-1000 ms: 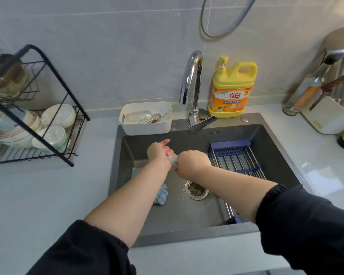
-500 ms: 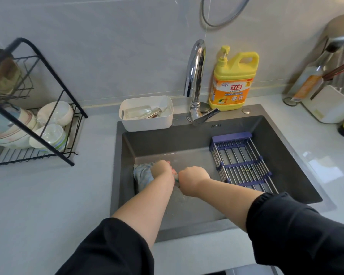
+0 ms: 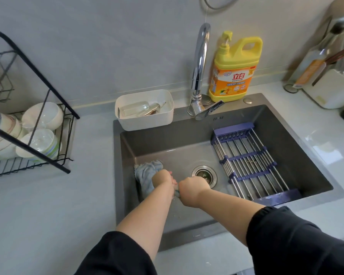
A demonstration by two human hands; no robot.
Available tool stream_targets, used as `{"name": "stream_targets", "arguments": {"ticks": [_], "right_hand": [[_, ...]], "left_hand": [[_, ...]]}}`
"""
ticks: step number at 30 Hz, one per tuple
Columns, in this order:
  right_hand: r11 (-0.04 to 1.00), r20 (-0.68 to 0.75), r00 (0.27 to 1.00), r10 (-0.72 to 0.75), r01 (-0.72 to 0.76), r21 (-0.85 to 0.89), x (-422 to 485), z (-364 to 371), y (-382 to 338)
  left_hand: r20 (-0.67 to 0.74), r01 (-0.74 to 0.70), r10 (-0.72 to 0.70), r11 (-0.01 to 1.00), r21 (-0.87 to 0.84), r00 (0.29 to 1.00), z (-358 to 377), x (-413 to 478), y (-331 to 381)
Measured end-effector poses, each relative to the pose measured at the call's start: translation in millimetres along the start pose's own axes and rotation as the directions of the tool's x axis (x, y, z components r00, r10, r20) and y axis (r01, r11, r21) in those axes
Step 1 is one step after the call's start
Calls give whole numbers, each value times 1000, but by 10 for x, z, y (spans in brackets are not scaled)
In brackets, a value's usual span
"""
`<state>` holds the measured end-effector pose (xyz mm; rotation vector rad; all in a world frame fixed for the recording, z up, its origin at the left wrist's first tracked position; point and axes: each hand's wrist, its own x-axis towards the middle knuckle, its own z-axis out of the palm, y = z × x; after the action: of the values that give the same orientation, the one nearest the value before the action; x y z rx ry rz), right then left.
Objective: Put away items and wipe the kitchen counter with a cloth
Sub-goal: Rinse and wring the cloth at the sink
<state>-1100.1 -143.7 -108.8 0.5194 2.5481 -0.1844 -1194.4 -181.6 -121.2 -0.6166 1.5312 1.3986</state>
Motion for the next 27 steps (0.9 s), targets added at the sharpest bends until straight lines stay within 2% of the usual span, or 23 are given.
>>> {"name": "stream_targets", "arguments": {"ticks": [2,4,6,8,12,15,19,22,27], "right_hand": [[990,39,997,63,-68,126,13,-27,44],[931,97,989,116,-142,335,-4,-66,132],[807,118,978,174,-210,553,-58,-117,266],[663,116,964,238,-249,706,-166,-164,418],[508,102,942,319,-261,820,-588,-203,841],[358,84,905,417,-248,900,-1114,-130,1180],[179,44,828,559,-173,969,-1902,22,1540],[113,47,781,623,-150,982,-2856,327,1865],[49,22,692,721,-83,995,-4439,893,2252]], "left_hand": [[38,-29,28,1000,5,999,10,74,-26],[81,-68,69,998,-12,994,58,81,-47],[149,-122,112,991,57,982,124,42,-44],[274,-132,79,975,181,959,186,-82,-46],[445,-189,44,939,287,895,399,-377,-180],[512,-299,108,903,309,852,686,-702,-458],[582,-349,120,888,299,804,1100,-1244,-969],[659,-375,80,870,321,748,1418,-1865,-1618],[824,-471,15,826,310,567,1866,-2744,-2783]]}}
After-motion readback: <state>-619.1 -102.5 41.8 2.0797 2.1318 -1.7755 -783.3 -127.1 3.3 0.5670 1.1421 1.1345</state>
